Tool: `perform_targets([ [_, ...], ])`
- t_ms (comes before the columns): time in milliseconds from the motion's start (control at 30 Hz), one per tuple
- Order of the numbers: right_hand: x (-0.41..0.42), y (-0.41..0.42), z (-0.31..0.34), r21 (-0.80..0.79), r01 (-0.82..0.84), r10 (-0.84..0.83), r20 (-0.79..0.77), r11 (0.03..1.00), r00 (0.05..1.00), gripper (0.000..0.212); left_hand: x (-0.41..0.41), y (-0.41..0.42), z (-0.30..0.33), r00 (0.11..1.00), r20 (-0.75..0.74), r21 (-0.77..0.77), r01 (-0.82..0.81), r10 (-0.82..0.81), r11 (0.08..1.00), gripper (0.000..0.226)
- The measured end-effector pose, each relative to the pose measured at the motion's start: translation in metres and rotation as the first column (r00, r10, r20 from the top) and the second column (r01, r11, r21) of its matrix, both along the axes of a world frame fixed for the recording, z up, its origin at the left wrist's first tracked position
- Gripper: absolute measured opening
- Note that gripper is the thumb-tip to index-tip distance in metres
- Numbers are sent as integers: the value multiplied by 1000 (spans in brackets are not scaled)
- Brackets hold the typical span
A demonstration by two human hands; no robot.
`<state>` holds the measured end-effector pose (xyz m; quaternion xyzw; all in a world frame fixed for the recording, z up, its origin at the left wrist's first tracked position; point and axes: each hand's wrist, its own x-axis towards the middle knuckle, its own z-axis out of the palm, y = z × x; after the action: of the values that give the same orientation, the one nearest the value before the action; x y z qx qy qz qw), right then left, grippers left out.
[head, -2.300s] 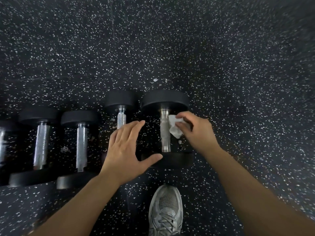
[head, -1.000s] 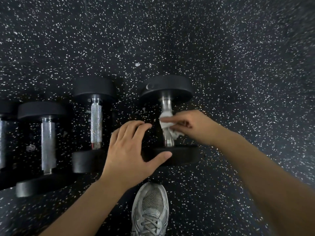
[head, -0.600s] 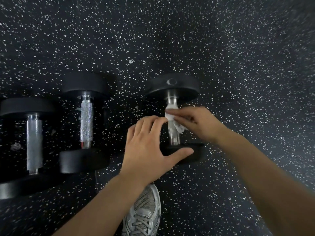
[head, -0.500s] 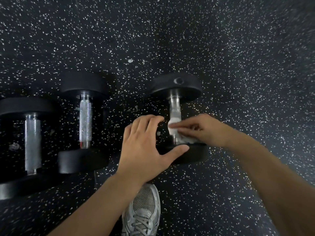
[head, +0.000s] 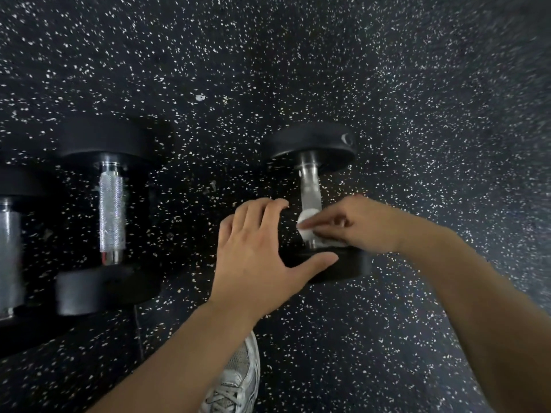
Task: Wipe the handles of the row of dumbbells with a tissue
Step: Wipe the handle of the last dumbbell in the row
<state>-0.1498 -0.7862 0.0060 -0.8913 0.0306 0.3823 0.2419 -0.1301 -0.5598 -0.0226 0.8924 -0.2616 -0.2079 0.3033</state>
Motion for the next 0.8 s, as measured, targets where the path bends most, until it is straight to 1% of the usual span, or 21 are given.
perform_targets([
  [33,-2,-1,1,-2,-15,15,-19,1000,1000,28,0,0,-3,1000,0,7,4,-4,1000,102],
  [67,-3,-4,0,-20,-8,8,11,1000,1000,28,-1,-1,-5,1000,-4,15,12,-12,1000,103],
  [100,-3,-5,-1,-42,23,-19,93,999,996,29,-2,-3,-6,1000,-13,22,20,-19,1000,104],
  [133,-3,-7,-4,-62,86,-71,209,994,975,30,-4,-6,-6,999,-24,22,25,-25,999,106],
  [167,-3,-10,-7,-62,158,-129,326,986,936,31,-6,-10,-6,999,-33,15,27,-27,1000,107],
  [200,-2,-12,-10,-52,214,-175,411,975,895,32,-9,-14,-5,999,-39,4,26,-25,1000,107],
  [267,-1,-15,-15,-44,253,-202,475,966,856,34,-12,-23,-4,999,-46,-13,23,-24,1000,108],
  [300,-1,-17,-17,-46,236,-187,472,971,861,35,-14,-27,-3,998,-53,-16,22,-23,1000,108],
  [333,-2,-20,-16,-45,206,-167,436,977,884,35,-14,-31,-3,998,-61,-15,21,-22,1000,109],
  [367,-4,-22,-13,-38,166,-142,361,985,922,33,-15,-33,-3,997,-69,-13,19,-20,1000,109],
  [433,-9,-26,-7,-23,80,-76,141,997,987,29,-16,-37,-4,997,-71,-13,12,-13,1000,109],
  [467,-12,-27,-4,-16,48,-47,58,999,997,27,-17,-38,-4,998,-66,-20,8,-9,1000,108],
  [500,-14,-27,-3,-13,40,-40,25,999,999,27,-18,-39,-3,998,-59,-31,1,-3,1000,106],
  [533,-15,-25,-2,-12,59,-58,49,998,997,26,-18,-40,-3,999,-53,-40,-4,2,999,104],
  [567,-14,-23,-2,-10,107,-105,109,994,988,27,-19,-40,-2,999,-51,-42,-7,5,999,103],
  [633,-8,-22,-7,-3,252,-242,267,968,933,30,-20,-38,-1,998,-60,-25,-7,5,1000,103],
  [700,1,-21,-14,-25,312,-278,392,950,877,32,-18,-32,-1,997,-77,-6,-5,5,1000,106],
  [733,6,-20,-14,-27,314,-275,414,949,868,32,-17,-28,-2,996,-85,-1,-5,5,1000,106],
  [800,11,-15,-13,-16,284,-255,394,959,883,32,-11,-16,-2,996,-89,8,0,1,1000,105],
])
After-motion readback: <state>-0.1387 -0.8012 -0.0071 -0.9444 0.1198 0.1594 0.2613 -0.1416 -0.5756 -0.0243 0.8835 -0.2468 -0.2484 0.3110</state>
